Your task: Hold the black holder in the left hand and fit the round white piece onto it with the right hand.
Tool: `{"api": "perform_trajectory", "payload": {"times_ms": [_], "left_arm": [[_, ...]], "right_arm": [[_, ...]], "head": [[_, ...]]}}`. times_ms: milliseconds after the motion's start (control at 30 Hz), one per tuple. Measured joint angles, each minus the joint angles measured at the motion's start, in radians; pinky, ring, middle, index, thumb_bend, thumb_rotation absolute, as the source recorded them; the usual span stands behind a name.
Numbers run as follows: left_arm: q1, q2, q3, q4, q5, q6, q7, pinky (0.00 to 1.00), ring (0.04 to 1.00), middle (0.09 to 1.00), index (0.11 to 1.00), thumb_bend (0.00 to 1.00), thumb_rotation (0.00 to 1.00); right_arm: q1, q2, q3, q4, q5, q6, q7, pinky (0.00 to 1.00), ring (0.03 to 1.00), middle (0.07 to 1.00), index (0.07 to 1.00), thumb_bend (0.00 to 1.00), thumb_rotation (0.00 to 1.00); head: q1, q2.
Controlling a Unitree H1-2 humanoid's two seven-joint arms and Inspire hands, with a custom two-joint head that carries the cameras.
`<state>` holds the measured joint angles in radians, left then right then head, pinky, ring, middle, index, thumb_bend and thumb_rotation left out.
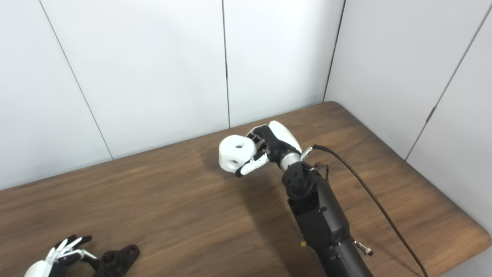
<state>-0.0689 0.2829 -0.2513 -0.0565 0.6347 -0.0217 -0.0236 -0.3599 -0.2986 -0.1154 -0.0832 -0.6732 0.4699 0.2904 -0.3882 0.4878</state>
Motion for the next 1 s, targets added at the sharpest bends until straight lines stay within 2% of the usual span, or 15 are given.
{"api": "perform_trajectory", "payload": {"times_ms": [100,200,300,333,400,467,533,567,633,667,733,767,867,933,1000], "left_arm": [[-0.028,-0.003,-0.022,0.020,0.002,0.005,0.000,1.00,0.965,0.874,0.480,0.52,0.04],[-0.047,-0.010,-0.044,0.032,0.017,0.012,0.001,1.00,0.956,0.870,0.480,0.52,0.04],[-0.062,-0.024,-0.060,0.042,0.028,0.022,0.003,1.00,0.957,0.872,0.481,0.52,0.04],[-0.068,-0.030,-0.066,0.047,0.032,0.026,0.005,1.00,0.957,0.874,0.481,0.52,0.04],[-0.075,-0.040,-0.075,0.052,0.041,0.036,0.009,1.00,0.960,0.876,0.480,0.52,0.04],[-0.090,-0.053,-0.089,0.063,0.058,0.050,0.014,1.00,0.966,0.880,0.480,0.52,0.05],[-0.106,-0.067,-0.105,0.082,0.075,0.052,0.022,1.00,0.970,0.883,0.480,0.52,0.05],[-0.114,-0.074,-0.110,0.090,0.078,0.055,0.023,1.00,0.974,0.886,0.480,0.52,0.05],[-0.130,-0.091,-0.122,0.104,0.086,0.066,0.023,1.00,0.982,0.891,0.480,0.52,0.05],[-0.136,-0.099,-0.127,0.110,0.091,0.068,0.024,1.00,0.984,0.891,0.479,0.52,0.05],[-0.148,-0.113,-0.136,0.126,0.097,0.068,0.032,1.00,0.986,0.893,0.479,0.52,0.05],[-0.154,-0.117,-0.142,0.137,0.101,0.067,0.038,1.00,0.981,0.891,0.478,0.52,0.05],[-0.174,-0.130,-0.162,0.161,0.111,0.067,0.053,1.00,0.970,0.886,0.478,0.52,0.05],[-0.184,-0.138,-0.174,0.171,0.116,0.071,0.055,1.00,0.967,0.886,0.478,0.52,0.05],[-0.192,-0.146,-0.181,0.184,0.116,0.075,0.058,1.00,0.968,0.888,0.478,0.52,0.05]], "right_arm": [[0.001,-0.001,0.003,-0.022,0.015,0.000,0.001,0.28,0.346,0.448,0.495,0.52,0.00],[0.003,0.001,0.004,-0.042,0.019,0.000,0.015,0.41,0.499,0.485,0.477,0.52,0.00],[0.005,0.005,0.006,-0.058,0.028,0.000,0.023,0.40,0.499,0.512,0.452,0.52,0.00],[0.007,0.007,0.005,-0.064,0.032,0.001,0.031,0.44,0.557,0.503,0.464,0.52,0.00],[0.013,0.012,0.007,-0.083,0.037,0.001,0.048,0.62,0.716,0.676,0.477,0.51,0.12],[0.019,0.016,0.011,-0.102,0.040,0.001,0.064,0.64,0.746,0.715,0.479,0.50,0.14],[0.027,0.019,0.019,-0.125,0.040,0.001,0.071,0.64,0.748,0.720,0.479,0.50,0.14],[0.030,0.020,0.026,-0.129,0.042,0.001,0.073,0.59,0.701,0.682,0.479,0.50,0.14],[0.031,0.020,0.038,-0.129,0.050,0.001,0.078,0.54,0.668,0.656,0.478,0.50,0.14],[0.031,0.021,0.043,-0.130,0.052,0.002,0.084,0.61,0.727,0.704,0.478,0.50,0.14],[0.032,0.026,0.052,-0.134,0.049,0.002,0.099,0.63,0.746,0.726,0.478,0.50,0.14],[0.034,0.033,0.056,-0.139,0.046,0.002,0.108,0.59,0.719,0.706,0.478,0.50,0.14],[0.036,0.050,0.076,-0.167,0.025,0.002,0.136,0.42,0.551,0.574,0.478,0.50,0.14],[0.036,0.067,0.086,-0.179,0.010,0.003,0.147,0.42,0.571,0.589,0.478,0.50,0.14],[0.036,0.076,0.099,-0.192,-0.002,0.003,0.164,0.41,0.551,0.575,0.477,0.50,0.14]], "head": [[0.020,0.006],[0.047,0.014],[0.087,0.029],[0.097,0.034],[0.141,0.051],[0.170,0.060],[0.187,0.064],[0.208,0.069],[0.218,0.072],[0.225,0.072],[0.230,0.075],[0.236,0.077],[0.249,0.078],[0.253,0.078],[0.259,0.081]]}}
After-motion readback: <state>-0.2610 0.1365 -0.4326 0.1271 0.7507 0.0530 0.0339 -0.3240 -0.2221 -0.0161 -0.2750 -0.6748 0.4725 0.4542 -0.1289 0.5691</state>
